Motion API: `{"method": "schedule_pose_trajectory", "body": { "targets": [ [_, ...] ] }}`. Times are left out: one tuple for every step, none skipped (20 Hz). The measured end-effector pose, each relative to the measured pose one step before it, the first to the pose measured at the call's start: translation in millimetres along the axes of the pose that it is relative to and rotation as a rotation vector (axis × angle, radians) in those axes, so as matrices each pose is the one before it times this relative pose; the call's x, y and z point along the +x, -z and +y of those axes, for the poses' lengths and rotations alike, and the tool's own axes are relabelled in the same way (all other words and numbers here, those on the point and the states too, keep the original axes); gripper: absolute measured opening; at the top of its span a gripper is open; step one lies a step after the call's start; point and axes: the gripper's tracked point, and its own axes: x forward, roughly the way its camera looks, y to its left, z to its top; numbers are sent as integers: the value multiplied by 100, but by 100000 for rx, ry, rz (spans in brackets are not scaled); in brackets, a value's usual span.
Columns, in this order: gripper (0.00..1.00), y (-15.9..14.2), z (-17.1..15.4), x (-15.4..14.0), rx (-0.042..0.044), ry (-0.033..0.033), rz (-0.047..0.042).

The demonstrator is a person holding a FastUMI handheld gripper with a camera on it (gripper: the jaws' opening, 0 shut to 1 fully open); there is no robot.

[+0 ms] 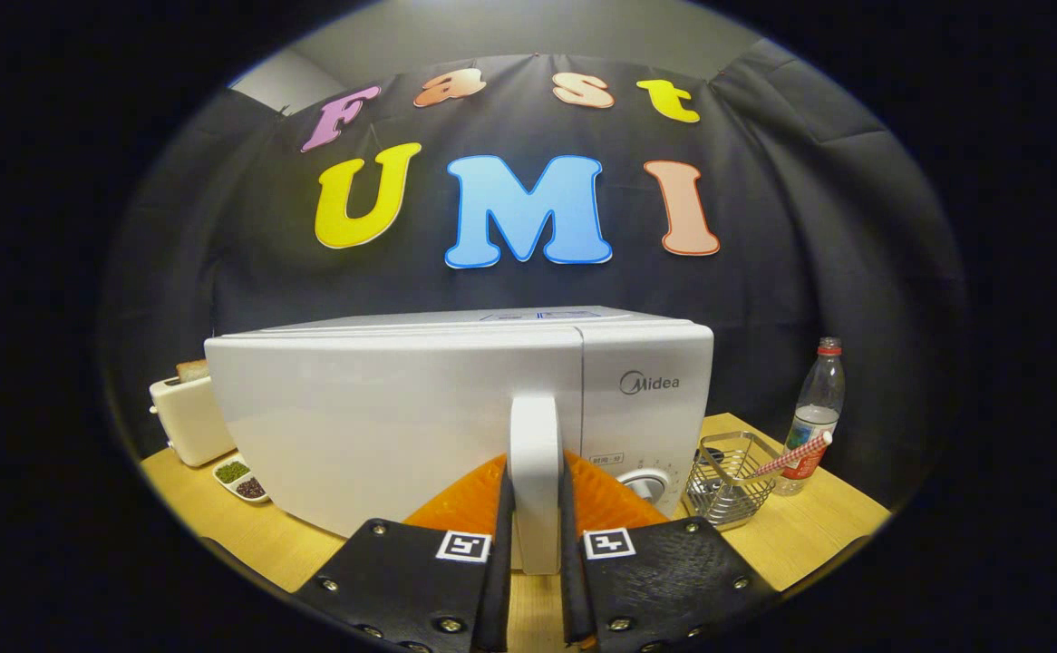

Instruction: Open the microwave, put the food inside, and close the microwave door.

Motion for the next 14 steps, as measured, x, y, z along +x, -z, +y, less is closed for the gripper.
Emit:
{"method": "schedule_pose_trajectory", "body": {
  "targets": [
    [11, -78, 79, 195, 246, 236, -197],
    [11, 55, 4, -46, -521, 565, -491],
    [11, -6, -106, -7, -39, 205, 173],
    [11, -99, 72, -6, 982, -272, -383],
    [11, -4, 81, -84, 1588, -485, 516],
    [11, 335, 98, -356, 1494, -733, 1581],
    [11, -149, 198, -851, 1022, 556, -1639],
    [11, 427, 163, -949, -3140, 333, 433],
    [11, -194, 249, -1174, -2413, -780, -564],
    [11, 398, 573, -1543, 89, -1366, 91],
    [11, 128, 604, -1382, 276, -2117, 207],
    [10, 328, 674, -1458, 179, -2577, -63],
    [11, 176, 793, -1297, 9, -2710, -327],
    [10, 193, 906, -1235, -484, -2773, -251]
  ]
}}
